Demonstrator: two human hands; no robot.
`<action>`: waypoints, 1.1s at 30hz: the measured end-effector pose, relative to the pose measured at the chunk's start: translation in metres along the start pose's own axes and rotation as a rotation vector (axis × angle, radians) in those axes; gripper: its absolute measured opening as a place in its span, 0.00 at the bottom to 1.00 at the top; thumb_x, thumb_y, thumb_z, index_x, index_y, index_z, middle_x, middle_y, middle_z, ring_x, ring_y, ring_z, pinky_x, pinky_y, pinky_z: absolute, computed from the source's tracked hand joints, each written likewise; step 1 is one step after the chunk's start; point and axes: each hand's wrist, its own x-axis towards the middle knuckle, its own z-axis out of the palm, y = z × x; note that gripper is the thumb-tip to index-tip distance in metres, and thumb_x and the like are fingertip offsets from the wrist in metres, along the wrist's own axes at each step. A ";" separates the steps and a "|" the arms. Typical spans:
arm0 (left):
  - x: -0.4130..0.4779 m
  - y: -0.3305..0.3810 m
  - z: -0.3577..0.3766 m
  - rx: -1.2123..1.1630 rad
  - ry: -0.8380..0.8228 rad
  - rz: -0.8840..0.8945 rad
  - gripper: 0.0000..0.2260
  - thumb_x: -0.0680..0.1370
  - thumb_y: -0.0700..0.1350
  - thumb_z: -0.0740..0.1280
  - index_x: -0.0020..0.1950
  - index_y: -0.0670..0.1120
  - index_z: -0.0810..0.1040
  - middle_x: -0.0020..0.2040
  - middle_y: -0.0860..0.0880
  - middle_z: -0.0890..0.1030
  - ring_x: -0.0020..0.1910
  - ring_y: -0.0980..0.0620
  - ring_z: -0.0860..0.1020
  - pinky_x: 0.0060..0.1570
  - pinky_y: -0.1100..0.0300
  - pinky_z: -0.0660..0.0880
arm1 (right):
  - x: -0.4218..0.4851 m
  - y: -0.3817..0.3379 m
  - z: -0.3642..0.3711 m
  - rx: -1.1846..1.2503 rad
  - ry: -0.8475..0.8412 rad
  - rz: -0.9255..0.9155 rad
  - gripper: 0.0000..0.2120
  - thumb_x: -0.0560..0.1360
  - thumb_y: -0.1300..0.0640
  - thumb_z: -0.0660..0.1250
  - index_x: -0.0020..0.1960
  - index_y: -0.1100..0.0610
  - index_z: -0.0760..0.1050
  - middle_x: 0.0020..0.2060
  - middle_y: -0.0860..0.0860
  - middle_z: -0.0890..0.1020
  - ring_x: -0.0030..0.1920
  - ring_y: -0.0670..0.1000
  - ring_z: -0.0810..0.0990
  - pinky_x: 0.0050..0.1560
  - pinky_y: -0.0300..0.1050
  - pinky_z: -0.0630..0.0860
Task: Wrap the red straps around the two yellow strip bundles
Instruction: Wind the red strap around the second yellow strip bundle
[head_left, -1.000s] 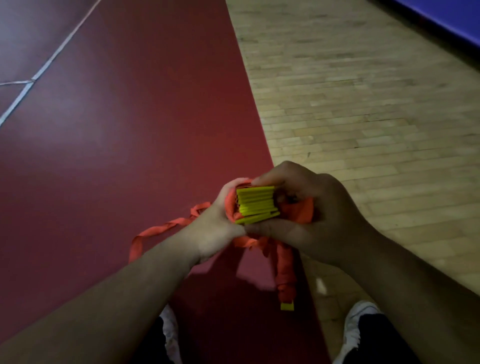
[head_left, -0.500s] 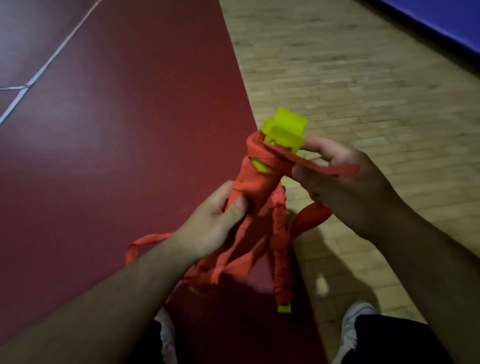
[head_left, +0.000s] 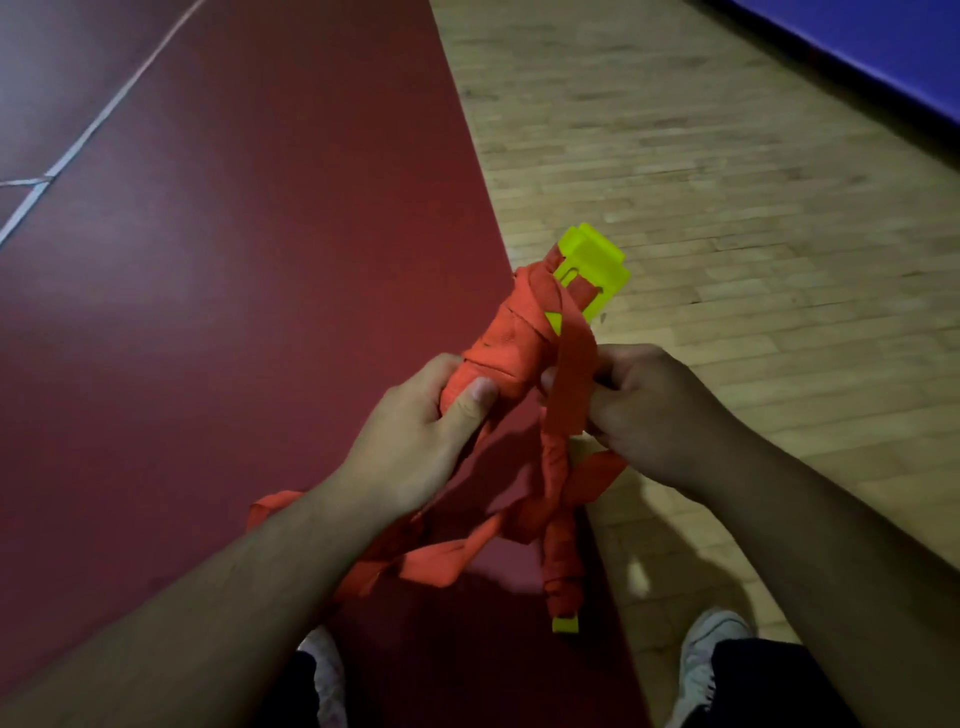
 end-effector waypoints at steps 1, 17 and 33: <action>0.001 0.001 -0.002 -0.002 0.004 -0.006 0.13 0.73 0.70 0.54 0.43 0.65 0.71 0.36 0.63 0.77 0.35 0.60 0.74 0.37 0.62 0.69 | 0.001 0.000 -0.001 0.001 0.010 -0.001 0.08 0.77 0.59 0.69 0.39 0.56 0.82 0.24 0.47 0.75 0.24 0.44 0.68 0.31 0.49 0.65; -0.003 0.023 -0.018 -0.746 -0.343 -0.164 0.21 0.78 0.55 0.61 0.42 0.36 0.75 0.30 0.38 0.78 0.26 0.48 0.77 0.26 0.63 0.73 | 0.000 0.000 -0.014 0.208 0.102 -0.266 0.15 0.68 0.38 0.69 0.43 0.50 0.77 0.27 0.43 0.73 0.31 0.46 0.71 0.35 0.47 0.67; -0.006 0.009 -0.007 -0.812 -0.455 -0.108 0.28 0.68 0.65 0.74 0.50 0.42 0.81 0.46 0.39 0.79 0.46 0.44 0.77 0.47 0.51 0.75 | -0.007 -0.014 0.000 0.484 0.021 -0.259 0.32 0.60 0.35 0.79 0.59 0.47 0.75 0.47 0.63 0.85 0.51 0.64 0.84 0.55 0.60 0.81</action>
